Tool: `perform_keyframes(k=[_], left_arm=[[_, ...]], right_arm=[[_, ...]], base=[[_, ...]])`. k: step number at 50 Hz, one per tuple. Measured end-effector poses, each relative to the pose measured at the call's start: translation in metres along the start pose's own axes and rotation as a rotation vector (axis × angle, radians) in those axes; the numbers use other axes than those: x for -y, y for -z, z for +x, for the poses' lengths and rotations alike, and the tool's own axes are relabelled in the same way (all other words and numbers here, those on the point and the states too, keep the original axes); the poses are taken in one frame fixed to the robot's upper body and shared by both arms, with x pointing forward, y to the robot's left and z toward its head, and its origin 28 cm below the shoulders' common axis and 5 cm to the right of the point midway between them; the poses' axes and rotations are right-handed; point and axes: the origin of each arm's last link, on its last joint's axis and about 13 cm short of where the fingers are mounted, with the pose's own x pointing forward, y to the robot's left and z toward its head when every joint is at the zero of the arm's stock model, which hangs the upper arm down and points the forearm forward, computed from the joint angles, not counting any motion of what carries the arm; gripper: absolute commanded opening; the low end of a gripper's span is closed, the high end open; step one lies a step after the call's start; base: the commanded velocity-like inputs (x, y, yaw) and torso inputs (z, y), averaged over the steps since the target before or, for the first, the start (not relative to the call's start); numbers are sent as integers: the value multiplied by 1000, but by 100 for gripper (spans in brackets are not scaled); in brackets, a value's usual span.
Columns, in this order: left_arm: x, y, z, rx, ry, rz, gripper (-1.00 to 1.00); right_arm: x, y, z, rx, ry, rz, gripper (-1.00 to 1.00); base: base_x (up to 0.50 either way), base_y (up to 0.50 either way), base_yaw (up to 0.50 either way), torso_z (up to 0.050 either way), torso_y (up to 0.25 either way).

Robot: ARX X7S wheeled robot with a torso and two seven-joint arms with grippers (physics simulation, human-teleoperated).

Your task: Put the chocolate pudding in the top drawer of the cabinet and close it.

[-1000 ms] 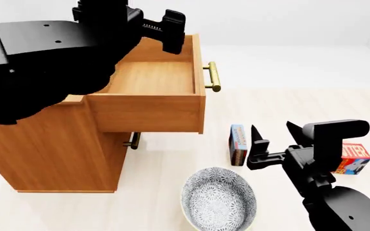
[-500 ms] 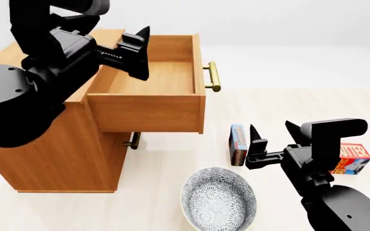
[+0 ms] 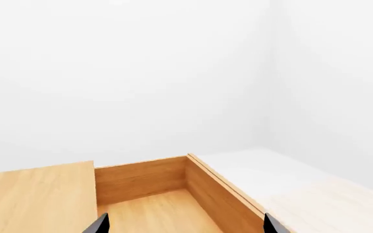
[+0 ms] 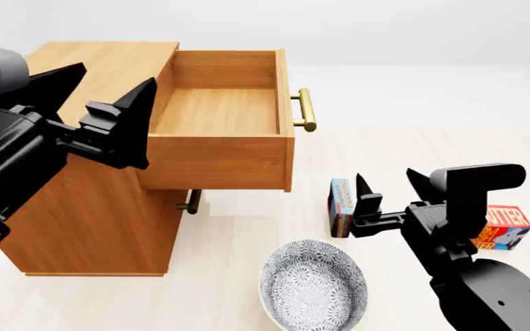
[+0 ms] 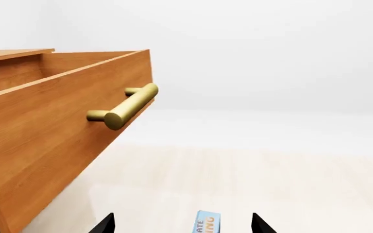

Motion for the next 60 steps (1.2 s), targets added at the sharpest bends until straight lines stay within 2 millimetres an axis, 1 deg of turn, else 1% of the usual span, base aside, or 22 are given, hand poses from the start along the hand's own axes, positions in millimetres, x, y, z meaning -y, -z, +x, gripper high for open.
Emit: perform_keyframes(k=[13, 18, 24, 34, 42, 50, 54, 60], left_arm=[[2, 14, -41, 37, -68, 14, 100], [8, 19, -52, 55, -91, 31, 100], [14, 25, -63, 74, -113, 46, 100], [19, 31, -71, 84, -142, 62, 100], [21, 29, -73, 81, -148, 74, 100], [20, 40, -77, 81, -154, 83, 100], [21, 44, -80, 75, -157, 87, 100], [23, 49, -83, 69, -158, 90, 100]], right_arm=[[1, -7, 12, -41, -5, 61, 100], [3, -10, 21, -69, 2, 67, 100], [6, -10, 36, -113, 21, 60, 100], [15, -12, 69, -200, 66, 72, 100], [23, -12, 100, -328, 76, 98, 100], [31, -8, 130, -444, 70, 171, 100], [33, -5, 138, -490, 67, 202, 100], [34, -1, 142, -546, 68, 235, 100]], base=[[0, 0, 0, 0, 0], [0, 0, 0, 0, 0], [0, 0, 0, 0, 0], [0, 0, 0, 0, 0], [0, 0, 0, 0, 0], [0, 0, 0, 0, 0], [0, 0, 0, 0, 0], [0, 0, 0, 0, 0]])
